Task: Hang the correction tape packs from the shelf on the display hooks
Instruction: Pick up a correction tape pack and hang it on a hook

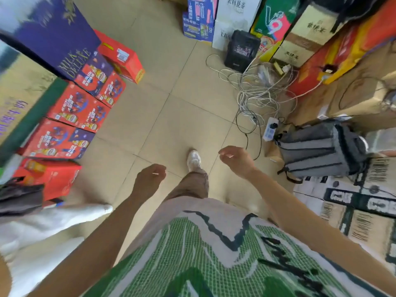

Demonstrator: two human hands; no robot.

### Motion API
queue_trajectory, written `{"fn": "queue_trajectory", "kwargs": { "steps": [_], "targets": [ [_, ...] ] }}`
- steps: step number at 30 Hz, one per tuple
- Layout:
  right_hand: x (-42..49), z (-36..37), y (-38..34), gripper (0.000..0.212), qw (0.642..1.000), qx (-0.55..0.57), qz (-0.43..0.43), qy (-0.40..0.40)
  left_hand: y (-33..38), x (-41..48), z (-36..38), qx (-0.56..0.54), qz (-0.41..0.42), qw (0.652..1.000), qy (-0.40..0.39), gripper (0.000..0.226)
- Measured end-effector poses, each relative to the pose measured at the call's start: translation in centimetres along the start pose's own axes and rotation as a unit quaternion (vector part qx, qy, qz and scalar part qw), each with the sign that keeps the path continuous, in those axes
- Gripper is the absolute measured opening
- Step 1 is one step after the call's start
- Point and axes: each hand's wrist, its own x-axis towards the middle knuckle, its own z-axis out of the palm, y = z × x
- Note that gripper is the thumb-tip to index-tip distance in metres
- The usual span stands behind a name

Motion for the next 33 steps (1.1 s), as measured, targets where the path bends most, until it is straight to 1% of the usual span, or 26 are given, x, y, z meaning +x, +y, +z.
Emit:
{"fn": "queue_trajectory", "kwargs": {
  "steps": [2, 3, 5, 8, 10, 12, 15, 18, 21, 23, 24, 28, 30, 33],
  "targets": [
    [2.7, -1.9, -1.7, 0.016, 1.000, 0.006, 0.028, -0.003, 2.9, 3.8, -1.6, -0.028, -0.016, 0.999, -0.001, 0.008],
    [4.0, -2.9, -2.4, 0.016, 0.999, 0.005, 0.039, -0.002, 4.6, 5.5, -2.4, -0.037, -0.017, 0.999, -0.005, 0.011],
    [6.6, -4.8, -3.7, 0.014, 0.998, 0.002, 0.061, 0.001, 8.4, 9.0, -4.2, -0.039, 0.008, 0.999, -0.020, 0.015],
    [10.1, -7.6, -5.1, 0.014, 0.996, 0.001, 0.085, 0.007, 14.5, 13.9, -6.6, -0.028, 0.068, 0.996, -0.041, 0.013],
    [12.6, -9.6, -5.9, 0.016, 0.995, -0.004, 0.103, 0.011, 18.1, 17.2, -7.9, -0.023, 0.093, 0.995, -0.038, 0.018],
    [15.5, -11.4, -6.7, 0.019, 0.993, 0.000, 0.121, 0.015, 21.4, 20.6, -9.0, -0.023, 0.111, 0.993, -0.037, 0.016],
    [20.7, -13.9, -8.2, 0.017, 0.991, 0.015, 0.128, 0.032, 25.7, 26.0, -10.4, -0.014, 0.131, 0.991, -0.031, 0.016],
    [26.9, -16.2, -10.7, 0.019, 0.992, 0.024, 0.118, 0.024, 28.7, 31.0, -11.9, -0.003, 0.116, 0.993, -0.030, 0.013],
    [32.8, -18.4, -14.7, 0.015, 0.994, 0.019, 0.107, 0.008, 30.6, 34.8, -13.8, -0.002, 0.073, 0.997, -0.024, 0.012],
    [36.7, -20.0, -18.0, 0.012, 0.997, 0.016, 0.081, -0.001, 31.4, 37.2, -15.3, 0.013, 0.048, 0.999, -0.012, 0.026],
    [38.7, -20.8, -19.9, 0.012, 0.997, 0.021, 0.071, -0.004, 31.6, 38.6, -16.2, 0.021, 0.032, 0.999, -0.008, 0.028],
    [45.8, -22.9, -27.3, 0.013, 0.999, 0.035, 0.026, -0.020, 31.2, 43.0, -19.8, 0.051, -0.032, 0.998, 0.011, 0.012],
    [49.5, -23.4, -30.9, 0.014, 0.999, 0.031, 0.008, -0.015, 30.9, 45.3, -21.8, 0.047, -0.057, 0.997, 0.013, 0.014],
    [55.1, -23.7, -36.5, 0.012, 1.000, 0.023, -0.018, -0.008, 31.0, 49.6, -25.1, 0.040, -0.075, 0.996, 0.019, 0.019]
  ]
}}
